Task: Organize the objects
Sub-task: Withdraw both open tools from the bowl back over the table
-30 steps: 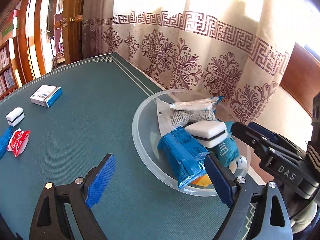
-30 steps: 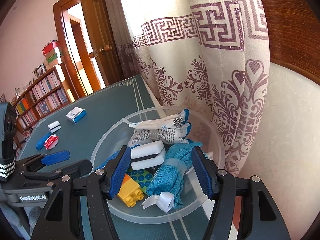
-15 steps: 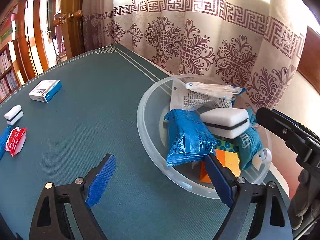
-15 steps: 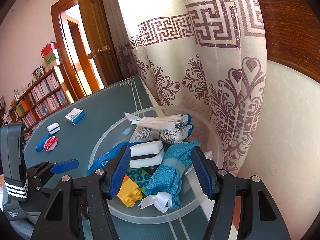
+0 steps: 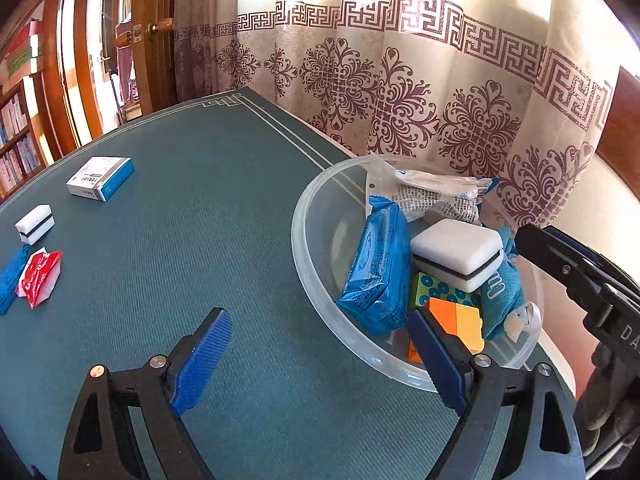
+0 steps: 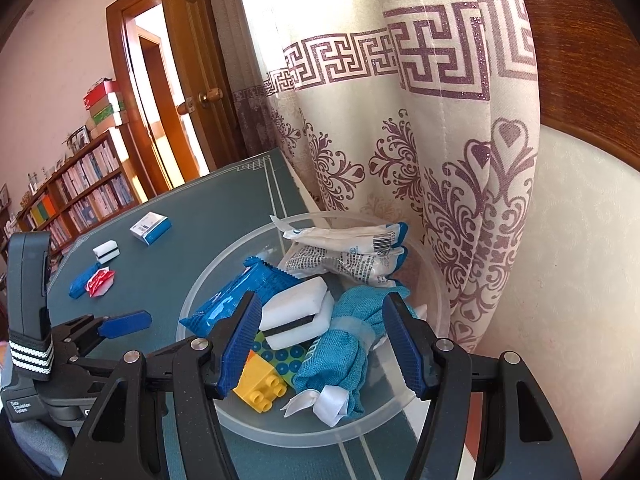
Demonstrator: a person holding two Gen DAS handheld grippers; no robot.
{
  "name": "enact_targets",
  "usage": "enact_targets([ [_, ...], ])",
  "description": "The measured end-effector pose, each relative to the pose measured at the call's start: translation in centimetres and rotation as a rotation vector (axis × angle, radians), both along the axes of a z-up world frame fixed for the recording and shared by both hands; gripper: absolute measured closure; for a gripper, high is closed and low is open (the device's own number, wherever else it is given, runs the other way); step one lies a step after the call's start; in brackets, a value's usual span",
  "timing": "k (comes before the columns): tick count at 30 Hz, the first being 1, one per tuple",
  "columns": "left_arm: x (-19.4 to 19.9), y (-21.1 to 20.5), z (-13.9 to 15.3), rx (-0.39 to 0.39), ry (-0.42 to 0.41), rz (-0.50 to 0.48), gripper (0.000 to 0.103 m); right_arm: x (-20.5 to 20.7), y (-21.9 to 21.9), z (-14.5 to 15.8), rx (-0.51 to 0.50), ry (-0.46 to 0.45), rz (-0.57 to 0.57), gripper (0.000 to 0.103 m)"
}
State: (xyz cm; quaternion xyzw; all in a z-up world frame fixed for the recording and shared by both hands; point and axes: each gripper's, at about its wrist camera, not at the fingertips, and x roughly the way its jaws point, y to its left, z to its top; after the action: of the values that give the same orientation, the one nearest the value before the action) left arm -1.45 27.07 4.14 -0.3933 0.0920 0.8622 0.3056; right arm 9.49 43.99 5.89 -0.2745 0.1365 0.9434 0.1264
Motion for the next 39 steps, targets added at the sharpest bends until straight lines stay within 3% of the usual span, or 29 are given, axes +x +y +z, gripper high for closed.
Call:
enact_targets([
  [7, -0.1, -1.4, 0.3, 0.02, -0.011, 0.033, 0.009, -0.9, 0.8, -0.9, 0.066, -0.057, -0.076, 0.039],
  [15, -0.5, -2.7, 0.4, 0.036, -0.018, 0.071, 0.008, -2.1, -0.5, -1.7, 0.142, -0.109, -0.027, 0.039],
  [19, -0.7, -3.6, 0.4, 0.035, -0.017, 0.096, 0.008, -2.1, -1.7, -1.7, 0.209, -0.111, -0.017, 0.039],
  [25, -1.5, -5.9, 0.3, 0.042, -0.02, 0.157, 0.008, -1.0, -1.4, -0.3, 0.174, -0.054, -0.038, 0.039],
  [31, -2.4, -8.3, 0.3, 0.038, -0.019, 0.217, 0.008, -0.3, -3.7, 1.5, 0.176, 0.011, 0.026, 0.039],
  [39, -3.3, -12.1, 0.3, 0.015, 0.006, 0.289, 0.008, -1.7, -8.2, 2.0, 0.16, 0.017, 0.184, 0.039],
])
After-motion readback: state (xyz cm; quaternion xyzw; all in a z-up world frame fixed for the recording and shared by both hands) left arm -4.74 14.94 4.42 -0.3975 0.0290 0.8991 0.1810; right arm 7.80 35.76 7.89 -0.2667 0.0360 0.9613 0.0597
